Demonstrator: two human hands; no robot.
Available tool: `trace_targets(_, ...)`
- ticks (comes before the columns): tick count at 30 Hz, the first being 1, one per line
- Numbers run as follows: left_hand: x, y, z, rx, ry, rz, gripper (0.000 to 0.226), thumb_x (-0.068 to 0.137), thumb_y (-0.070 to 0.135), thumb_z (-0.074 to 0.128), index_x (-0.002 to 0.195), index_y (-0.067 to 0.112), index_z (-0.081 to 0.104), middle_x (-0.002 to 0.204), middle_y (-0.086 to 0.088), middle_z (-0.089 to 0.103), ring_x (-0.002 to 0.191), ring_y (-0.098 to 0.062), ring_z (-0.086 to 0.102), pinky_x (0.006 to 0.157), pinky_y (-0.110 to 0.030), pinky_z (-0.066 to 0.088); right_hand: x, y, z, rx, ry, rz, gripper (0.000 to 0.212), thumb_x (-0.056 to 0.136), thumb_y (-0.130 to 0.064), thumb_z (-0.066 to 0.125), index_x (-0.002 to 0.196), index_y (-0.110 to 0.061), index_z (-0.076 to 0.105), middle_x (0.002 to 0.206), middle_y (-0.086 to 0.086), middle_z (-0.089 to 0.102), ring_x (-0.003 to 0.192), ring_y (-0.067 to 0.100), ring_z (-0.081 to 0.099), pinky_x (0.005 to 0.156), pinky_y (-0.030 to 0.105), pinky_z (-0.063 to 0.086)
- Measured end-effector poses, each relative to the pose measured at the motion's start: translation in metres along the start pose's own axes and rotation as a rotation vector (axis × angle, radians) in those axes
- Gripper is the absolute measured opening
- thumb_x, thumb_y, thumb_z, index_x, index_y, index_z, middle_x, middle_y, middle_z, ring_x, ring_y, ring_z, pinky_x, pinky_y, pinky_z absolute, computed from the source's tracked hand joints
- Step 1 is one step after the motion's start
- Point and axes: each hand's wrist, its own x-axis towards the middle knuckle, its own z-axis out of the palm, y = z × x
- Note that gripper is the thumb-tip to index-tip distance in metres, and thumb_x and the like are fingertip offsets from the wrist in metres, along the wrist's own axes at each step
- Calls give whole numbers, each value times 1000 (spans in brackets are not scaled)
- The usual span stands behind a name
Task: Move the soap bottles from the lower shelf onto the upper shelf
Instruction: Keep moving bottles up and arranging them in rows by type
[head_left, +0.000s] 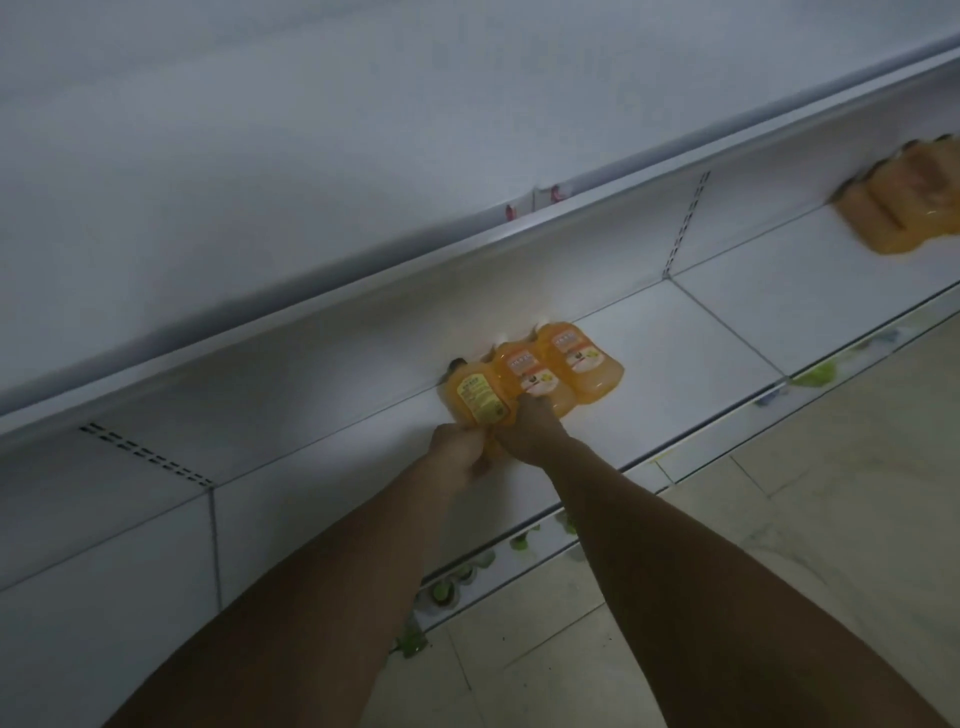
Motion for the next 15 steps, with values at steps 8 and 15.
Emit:
trace_targets(8, -28, -23, -3, -130, 51, 31, 38, 63, 26, 80, 99, 13, 78, 98, -13, 79, 94, -33, 76, 89, -53, 62, -53, -26, -7, -78, 11, 104, 61, 94, -43, 65, 139, -3, 52, 142, 22, 51, 131, 38, 50, 110, 45, 43)
trace_targets(15, -134, -43, -29, -9, 77, 320, 31, 88, 14, 79, 117, 25, 77, 107, 1, 79, 97, -18, 76, 89, -40, 62, -156, -24, 17, 350, 263, -56, 24, 88, -32, 77, 108, -18, 75, 96, -6, 76, 86, 11, 73, 69, 18, 55)
